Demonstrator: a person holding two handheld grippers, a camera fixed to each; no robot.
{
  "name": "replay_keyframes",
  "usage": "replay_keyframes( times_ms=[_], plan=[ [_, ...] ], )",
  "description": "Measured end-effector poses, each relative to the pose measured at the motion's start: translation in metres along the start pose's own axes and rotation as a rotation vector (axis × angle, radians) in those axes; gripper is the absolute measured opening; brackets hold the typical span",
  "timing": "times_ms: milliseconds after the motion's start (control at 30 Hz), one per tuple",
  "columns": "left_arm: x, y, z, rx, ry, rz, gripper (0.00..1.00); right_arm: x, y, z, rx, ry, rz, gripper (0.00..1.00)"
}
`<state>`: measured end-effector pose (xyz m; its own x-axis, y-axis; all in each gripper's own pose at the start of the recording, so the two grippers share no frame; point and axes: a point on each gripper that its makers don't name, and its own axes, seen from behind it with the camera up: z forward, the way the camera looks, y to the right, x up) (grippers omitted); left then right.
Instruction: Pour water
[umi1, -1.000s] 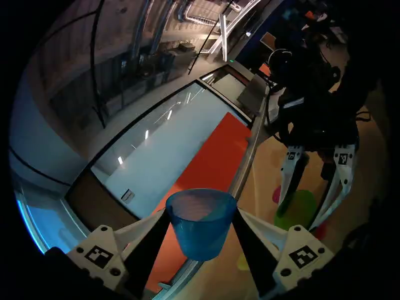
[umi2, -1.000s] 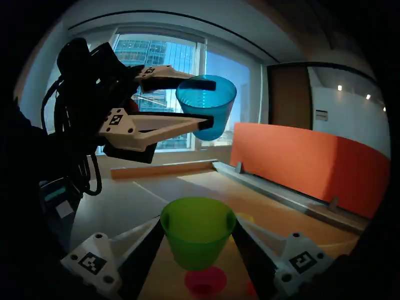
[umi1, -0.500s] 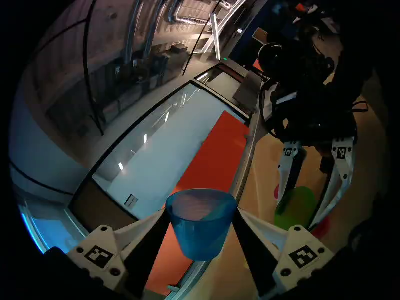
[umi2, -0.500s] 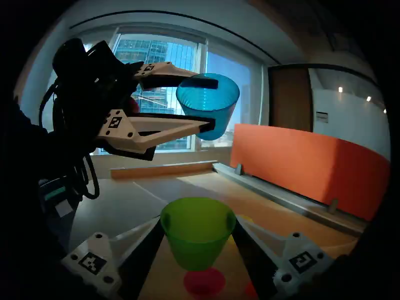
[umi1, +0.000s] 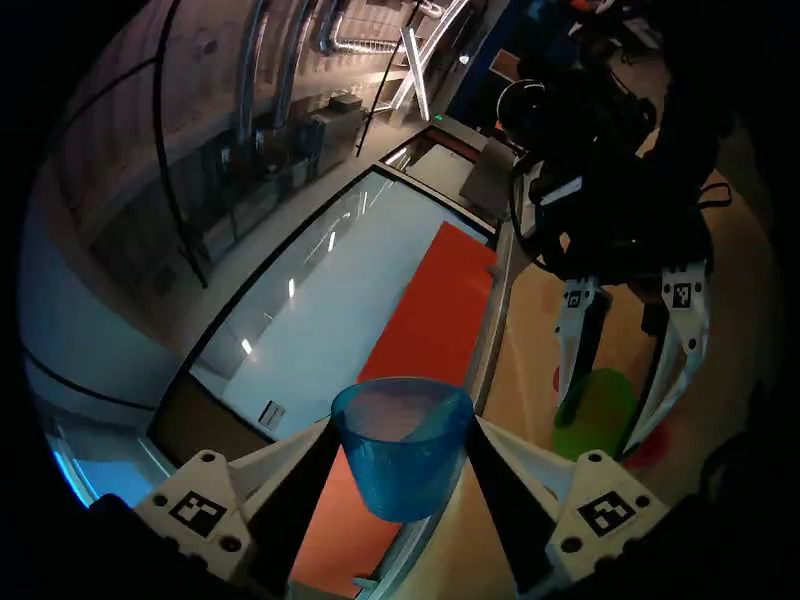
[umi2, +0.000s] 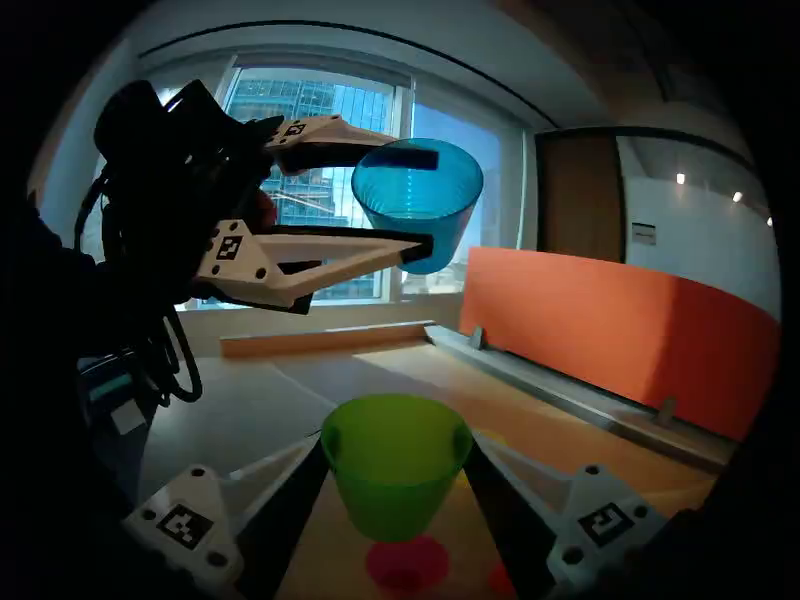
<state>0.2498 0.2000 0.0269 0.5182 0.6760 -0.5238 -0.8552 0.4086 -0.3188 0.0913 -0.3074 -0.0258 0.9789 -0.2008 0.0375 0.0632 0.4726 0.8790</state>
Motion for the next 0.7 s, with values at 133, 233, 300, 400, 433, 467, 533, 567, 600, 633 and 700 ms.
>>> replay_keyframes(
  times_ms=[133, 233, 300, 400, 433, 467, 533, 567, 600, 633, 700],
  plan=[
    [0.0009, -0.0006, -0.0001, 0.002, 0.0, 0.012, 0.86, 0.0003, -0.0002, 0.0002, -0.001, 0.001, -0.001, 0.91],
    [0.0015, -0.0002, 0.0003, 0.003, 0.001, 0.017, 0.86, 0.0003, 0.0001, 0.0003, -0.001, 0.001, -0.002, 0.91],
    [0.0023, -0.0004, 0.0005, 0.005, 0.003, 0.024, 0.86, 0.0003, 0.0008, 0.0004, -0.002, 0.002, -0.002, 0.91],
    [0.0037, -0.0005, 0.0008, 0.007, 0.005, 0.034, 0.86, 0.0005, 0.0018, 0.0005, -0.004, 0.003, -0.002, 0.91],
    [0.0042, -0.0007, 0.0007, 0.007, 0.006, 0.036, 0.86, 0.0005, 0.0019, 0.0004, -0.005, 0.004, -0.002, 0.91],
    [0.0048, -0.001, 0.0006, 0.008, 0.007, 0.039, 0.86, 0.0006, 0.0021, 0.0004, -0.005, 0.004, -0.002, 0.91],
    [0.0059, -0.0013, 0.0003, 0.009, 0.008, 0.042, 0.86, 0.0007, 0.0024, 0.0002, -0.005, 0.005, -0.002, 0.91],
    [0.0065, -0.0014, 0.0001, 0.01, 0.009, 0.043, 0.86, 0.0009, 0.0026, 0.0001, -0.006, 0.005, -0.003, 0.91],
    [0.007, -0.0015, -0.0001, 0.01, 0.01, 0.045, 0.86, 0.001, 0.0027, -0.0001, -0.006, 0.005, -0.004, 0.91],
    [0.0073, -0.0016, -0.0002, 0.01, 0.01, 0.048, 0.86, 0.001, 0.0028, -0.0002, -0.006, 0.005, -0.005, 0.91],
    [0.0079, -0.0018, -0.0005, 0.01, 0.01, 0.055, 0.86, 0.0012, 0.0031, -0.0004, -0.008, 0.005, -0.006, 0.91]
  ],
)
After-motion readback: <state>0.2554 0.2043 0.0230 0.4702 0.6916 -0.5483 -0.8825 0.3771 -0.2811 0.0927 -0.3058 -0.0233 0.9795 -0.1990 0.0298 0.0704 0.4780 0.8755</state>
